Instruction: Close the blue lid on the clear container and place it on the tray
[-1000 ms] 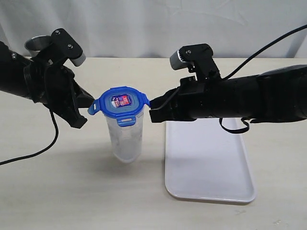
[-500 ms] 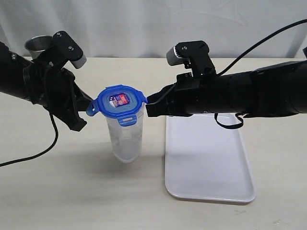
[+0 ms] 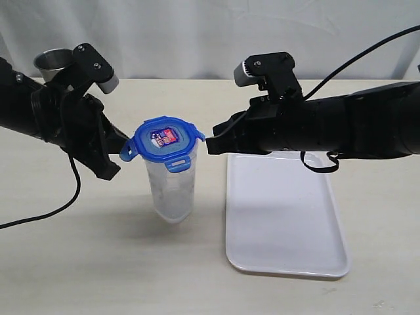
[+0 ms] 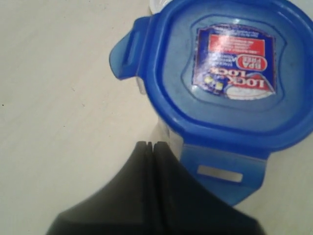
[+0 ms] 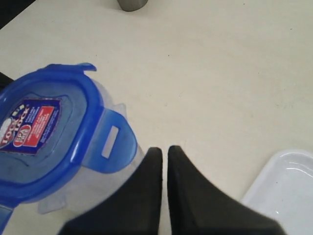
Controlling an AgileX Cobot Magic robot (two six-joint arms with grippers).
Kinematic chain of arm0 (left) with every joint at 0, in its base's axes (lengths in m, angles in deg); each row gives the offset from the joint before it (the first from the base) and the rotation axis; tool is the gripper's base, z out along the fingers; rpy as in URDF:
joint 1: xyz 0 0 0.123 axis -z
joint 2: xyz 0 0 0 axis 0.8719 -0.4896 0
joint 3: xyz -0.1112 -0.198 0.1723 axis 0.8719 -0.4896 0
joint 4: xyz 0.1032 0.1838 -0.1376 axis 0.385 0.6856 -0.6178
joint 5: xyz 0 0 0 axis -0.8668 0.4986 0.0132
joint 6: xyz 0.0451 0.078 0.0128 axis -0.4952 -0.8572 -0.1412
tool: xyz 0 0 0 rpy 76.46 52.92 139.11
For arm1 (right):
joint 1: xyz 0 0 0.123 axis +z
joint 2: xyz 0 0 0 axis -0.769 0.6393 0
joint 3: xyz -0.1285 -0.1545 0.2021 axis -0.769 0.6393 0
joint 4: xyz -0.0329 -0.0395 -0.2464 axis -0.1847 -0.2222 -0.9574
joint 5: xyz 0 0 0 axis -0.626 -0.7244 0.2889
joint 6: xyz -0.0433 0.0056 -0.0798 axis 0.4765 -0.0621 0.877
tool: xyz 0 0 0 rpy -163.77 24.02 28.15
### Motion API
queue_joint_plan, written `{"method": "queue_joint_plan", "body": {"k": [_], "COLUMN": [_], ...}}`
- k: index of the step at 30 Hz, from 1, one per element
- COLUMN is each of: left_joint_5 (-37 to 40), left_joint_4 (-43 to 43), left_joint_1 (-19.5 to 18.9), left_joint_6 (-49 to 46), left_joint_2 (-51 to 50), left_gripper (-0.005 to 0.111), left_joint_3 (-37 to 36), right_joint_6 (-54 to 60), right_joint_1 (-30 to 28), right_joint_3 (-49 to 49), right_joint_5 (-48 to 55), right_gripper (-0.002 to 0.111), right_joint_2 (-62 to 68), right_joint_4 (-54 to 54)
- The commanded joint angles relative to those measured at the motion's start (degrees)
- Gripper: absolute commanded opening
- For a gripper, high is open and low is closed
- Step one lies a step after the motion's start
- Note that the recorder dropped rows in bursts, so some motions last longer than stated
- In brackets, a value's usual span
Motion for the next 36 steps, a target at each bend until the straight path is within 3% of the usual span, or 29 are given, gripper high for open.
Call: {"method": "queue_joint_plan", "body": {"k": [1, 10, 20, 27, 36], "left_joint_5": [1.07, 2.52, -0.69, -3.03, 1.03], "left_joint_4": [-1.80, -1.40, 5.86, 5.86, 5.57], "left_joint_1": [0.39, 0.39, 0.39, 0.39, 0.39], "left_joint_6": [0.32, 1.92, 9.94, 11.32, 12.34], "left_joint_2": [-0.10, -0.10, 0.61, 4.37, 4.96], "left_gripper": [0.000, 0.000, 0.000, 0.000, 0.000], "left_joint_3": [-0.02, -0.02, -0.02, -0.02, -0.08], "right_joint_6": [0.50, 0.50, 0.50, -5.90, -10.21], "right_joint_1": [0.02, 0.02, 0.02, 0.02, 0.17], "right_joint_3": [-0.25, -0.36, -0.34, -0.34, 0.77], "right_joint_5": [-0.57, -0.57, 2.23, 2.29, 9.87], "right_gripper": [0.004, 0.004, 0.004, 0.004, 0.004], "right_joint_2": [-1.45, -1.46, -1.58, -4.84, -6.94], "right_joint_4": [-0.39, -0.39, -0.68, -9.01, -13.89]}}
